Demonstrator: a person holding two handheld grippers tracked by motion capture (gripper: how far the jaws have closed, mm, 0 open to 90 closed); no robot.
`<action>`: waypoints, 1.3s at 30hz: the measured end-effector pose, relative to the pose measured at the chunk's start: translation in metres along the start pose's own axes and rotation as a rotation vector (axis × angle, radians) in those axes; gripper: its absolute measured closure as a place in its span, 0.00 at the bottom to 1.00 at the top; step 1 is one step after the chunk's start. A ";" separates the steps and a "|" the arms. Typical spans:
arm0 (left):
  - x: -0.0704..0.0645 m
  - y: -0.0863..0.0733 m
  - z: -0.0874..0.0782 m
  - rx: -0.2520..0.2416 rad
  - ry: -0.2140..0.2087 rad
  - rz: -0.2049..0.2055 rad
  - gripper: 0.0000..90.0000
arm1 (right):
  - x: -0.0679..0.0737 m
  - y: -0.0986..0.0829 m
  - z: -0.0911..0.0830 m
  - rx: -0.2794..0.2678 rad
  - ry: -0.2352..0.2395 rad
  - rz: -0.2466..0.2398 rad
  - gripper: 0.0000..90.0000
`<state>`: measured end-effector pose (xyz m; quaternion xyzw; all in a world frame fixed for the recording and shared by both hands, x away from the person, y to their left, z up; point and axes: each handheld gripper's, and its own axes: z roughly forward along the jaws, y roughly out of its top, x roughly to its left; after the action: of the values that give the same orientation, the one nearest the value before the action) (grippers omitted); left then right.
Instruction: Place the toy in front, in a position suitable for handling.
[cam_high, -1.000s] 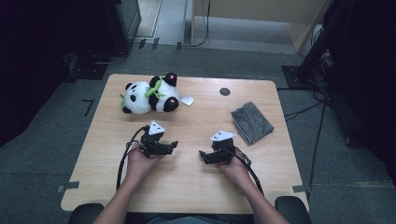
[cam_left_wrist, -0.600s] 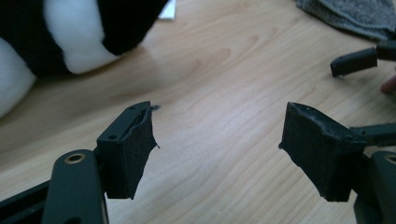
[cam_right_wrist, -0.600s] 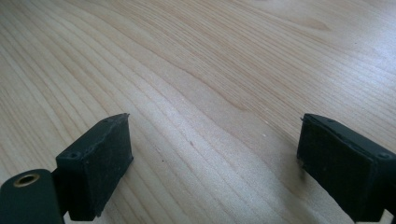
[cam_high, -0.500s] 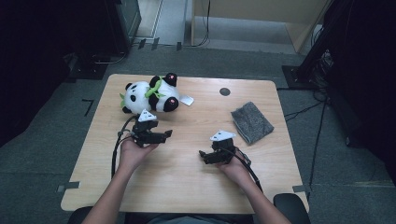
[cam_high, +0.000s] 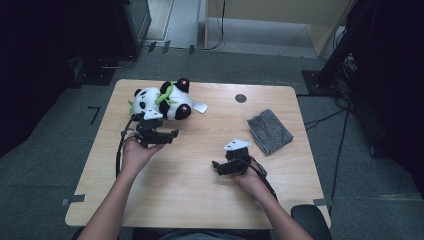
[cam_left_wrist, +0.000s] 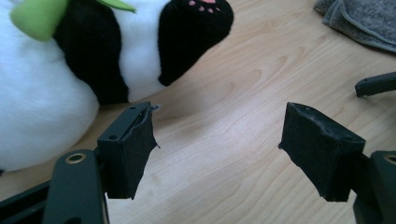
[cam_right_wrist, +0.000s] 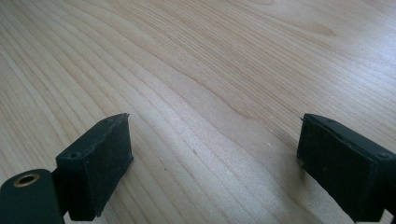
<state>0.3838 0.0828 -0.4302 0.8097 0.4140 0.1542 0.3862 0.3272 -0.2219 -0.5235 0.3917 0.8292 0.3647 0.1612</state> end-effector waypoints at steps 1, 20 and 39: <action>0.002 0.002 0.000 -0.002 0.002 -0.004 0.28 | 0.000 0.000 0.000 0.000 0.000 0.001 0.11; 0.044 0.040 -0.001 -0.009 0.074 0.027 0.29 | 0.001 0.000 0.000 0.001 0.002 0.005 0.11; 0.074 0.057 0.032 -0.067 0.082 -0.035 0.29 | 0.001 0.000 0.000 0.001 0.001 0.005 0.11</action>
<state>0.4786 0.1049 -0.4131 0.7820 0.4382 0.1940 0.3984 0.3270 -0.2212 -0.5235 0.3936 0.8285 0.3650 0.1595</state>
